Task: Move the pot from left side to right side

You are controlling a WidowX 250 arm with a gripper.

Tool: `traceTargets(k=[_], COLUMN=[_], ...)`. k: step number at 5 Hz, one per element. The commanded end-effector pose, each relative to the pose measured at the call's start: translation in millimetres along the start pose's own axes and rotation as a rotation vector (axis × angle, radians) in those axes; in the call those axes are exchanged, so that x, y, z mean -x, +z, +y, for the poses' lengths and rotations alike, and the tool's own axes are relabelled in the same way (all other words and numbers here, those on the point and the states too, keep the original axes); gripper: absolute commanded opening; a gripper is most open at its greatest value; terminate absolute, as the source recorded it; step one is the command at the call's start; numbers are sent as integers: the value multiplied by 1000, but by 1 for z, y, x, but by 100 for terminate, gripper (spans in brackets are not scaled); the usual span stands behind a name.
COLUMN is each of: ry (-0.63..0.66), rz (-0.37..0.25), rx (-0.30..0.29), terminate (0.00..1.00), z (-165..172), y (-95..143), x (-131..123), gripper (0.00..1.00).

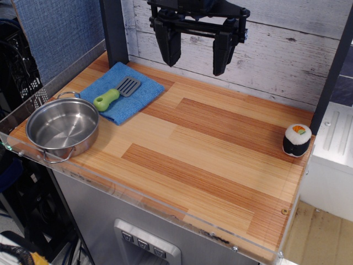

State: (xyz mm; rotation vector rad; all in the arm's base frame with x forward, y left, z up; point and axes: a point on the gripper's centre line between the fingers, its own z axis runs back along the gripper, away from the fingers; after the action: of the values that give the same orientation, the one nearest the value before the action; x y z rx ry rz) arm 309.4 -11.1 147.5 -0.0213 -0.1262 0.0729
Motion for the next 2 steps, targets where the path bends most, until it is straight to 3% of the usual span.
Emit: traceTargets(k=[1,2], ry=[0,32], rz=[0,-10], rx=[0,11], terminate=[0,0], z=[0,17], y=[0,0], x=[0,9], gripper=[100,100])
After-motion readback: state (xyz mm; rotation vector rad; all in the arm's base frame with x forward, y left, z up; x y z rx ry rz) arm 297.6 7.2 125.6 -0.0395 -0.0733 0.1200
